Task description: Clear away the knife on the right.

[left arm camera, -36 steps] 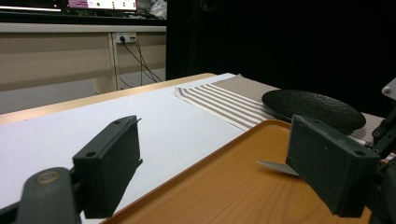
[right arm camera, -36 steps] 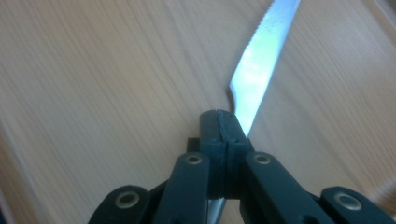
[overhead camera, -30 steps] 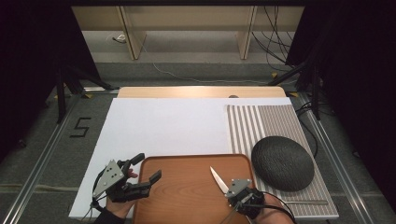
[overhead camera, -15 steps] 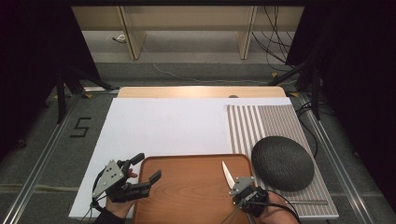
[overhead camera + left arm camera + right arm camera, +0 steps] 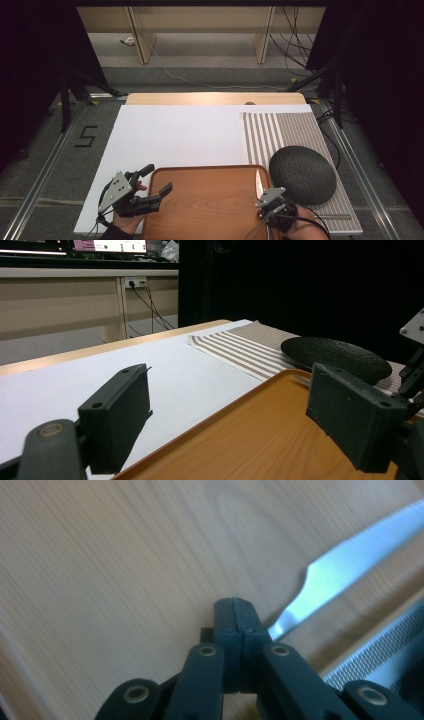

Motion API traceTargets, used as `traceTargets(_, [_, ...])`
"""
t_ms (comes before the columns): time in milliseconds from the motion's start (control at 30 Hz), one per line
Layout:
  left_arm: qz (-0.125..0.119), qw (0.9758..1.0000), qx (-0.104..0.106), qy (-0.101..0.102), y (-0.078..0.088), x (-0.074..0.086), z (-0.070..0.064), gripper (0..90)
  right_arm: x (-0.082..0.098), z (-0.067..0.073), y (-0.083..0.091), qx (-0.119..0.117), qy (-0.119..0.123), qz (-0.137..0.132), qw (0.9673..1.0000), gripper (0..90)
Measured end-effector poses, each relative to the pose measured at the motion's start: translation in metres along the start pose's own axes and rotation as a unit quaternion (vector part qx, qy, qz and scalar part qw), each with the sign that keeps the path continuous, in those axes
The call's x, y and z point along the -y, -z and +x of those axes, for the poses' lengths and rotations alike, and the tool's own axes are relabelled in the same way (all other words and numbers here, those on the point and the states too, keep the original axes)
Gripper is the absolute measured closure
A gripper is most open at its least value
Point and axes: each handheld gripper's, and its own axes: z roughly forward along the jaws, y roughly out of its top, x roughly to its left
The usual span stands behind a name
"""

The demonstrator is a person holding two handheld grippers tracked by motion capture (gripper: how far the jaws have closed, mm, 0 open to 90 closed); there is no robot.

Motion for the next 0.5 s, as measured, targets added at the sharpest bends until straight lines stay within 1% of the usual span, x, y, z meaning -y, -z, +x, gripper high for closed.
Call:
traceTargets(100, [0.001, 1.0, 0.0, 0.001, -0.0001, 0.0001, 0.0002, 17.1, 0.0037, -0.0022, 0.0013, 0.0, -0.006, 0.006, 1.0, 90.0])
traceTargets(300, [0.002, 1.0, 0.0, -0.001, -0.0009, 0.0002, -0.0005, 17.1, 0.0071, -0.0041, 0.0032, -0.008, -0.011, 0.005, 0.9999, 90.0])
traceTargets(500, [0.002, 1.0, 0.0, -0.001, -0.0006, 0.0001, -0.0003, 17.0, 0.0115, -0.0074, 0.0048, -0.005, -0.017, 0.006, 0.9998, 90.0])
